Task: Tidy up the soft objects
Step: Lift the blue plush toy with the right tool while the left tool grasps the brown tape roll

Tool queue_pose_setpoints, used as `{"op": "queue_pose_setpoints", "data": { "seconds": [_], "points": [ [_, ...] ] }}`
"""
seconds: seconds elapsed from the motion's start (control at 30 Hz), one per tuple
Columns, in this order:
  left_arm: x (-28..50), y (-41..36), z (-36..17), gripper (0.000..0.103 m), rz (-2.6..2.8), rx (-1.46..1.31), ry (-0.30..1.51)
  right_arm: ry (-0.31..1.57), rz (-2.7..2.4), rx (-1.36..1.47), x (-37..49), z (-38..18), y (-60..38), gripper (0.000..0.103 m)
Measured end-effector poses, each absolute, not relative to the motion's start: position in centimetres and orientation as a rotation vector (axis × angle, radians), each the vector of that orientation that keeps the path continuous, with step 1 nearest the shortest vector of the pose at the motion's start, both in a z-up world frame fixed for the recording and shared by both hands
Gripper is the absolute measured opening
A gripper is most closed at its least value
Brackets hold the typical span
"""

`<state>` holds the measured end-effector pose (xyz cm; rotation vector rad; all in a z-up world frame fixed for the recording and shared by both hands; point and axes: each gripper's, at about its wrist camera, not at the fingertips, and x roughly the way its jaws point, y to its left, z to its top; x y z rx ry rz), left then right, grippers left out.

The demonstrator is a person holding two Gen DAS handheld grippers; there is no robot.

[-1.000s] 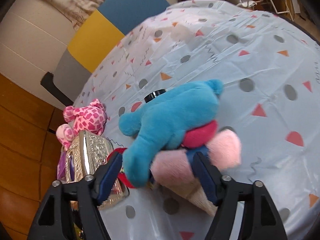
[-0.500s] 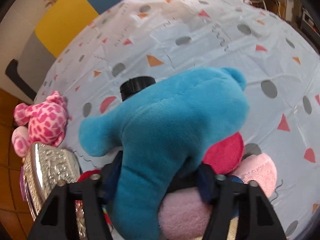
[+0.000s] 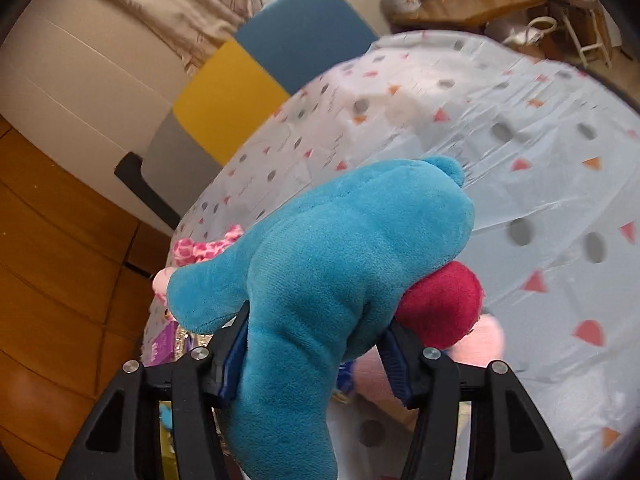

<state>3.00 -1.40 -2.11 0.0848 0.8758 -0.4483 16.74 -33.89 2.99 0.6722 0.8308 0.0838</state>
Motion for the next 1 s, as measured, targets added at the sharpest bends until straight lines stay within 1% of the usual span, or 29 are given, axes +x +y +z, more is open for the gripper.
{"op": "queue_pose_setpoints", "data": {
  "seconds": [0.23,0.37,0.47,0.53,0.6,0.8,0.87,1.0],
  "points": [
    [4.4,-3.4,0.0,0.103,-0.447,0.108,0.855,0.76,-0.05,0.768,13.4,1.9,-39.6,0.058],
    [5.6,-5.8,2.2,0.103,-0.46,0.152,0.81,0.753,-0.16,0.806,11.8,-0.4,-42.5,0.058],
    [7.5,-8.4,3.7,0.103,-0.472,0.175,0.795,0.783,-0.197,0.869,11.1,-2.3,-44.0,0.058],
    [9.0,-10.1,4.4,0.103,-0.479,0.179,0.794,0.74,-0.189,0.924,10.3,-2.1,-44.9,0.058],
    [11.0,-12.3,4.9,0.103,-0.484,0.181,0.781,0.714,-0.218,0.892,10.0,-1.4,-45.0,0.058],
    [18.0,-17.1,3.5,0.103,-0.453,0.144,0.852,0.681,-0.218,0.901,9.5,-1.0,-45.3,0.058],
    [20.7,-18.4,2.5,0.103,-0.436,0.119,0.886,0.669,-0.22,0.909,9.5,-0.9,-45.4,0.058],
    [25.0,-21.2,-0.2,0.103,-0.392,0.161,0.951,0.664,-0.188,0.937,9.5,-1.2,-45.7,0.058]
  ]
}}
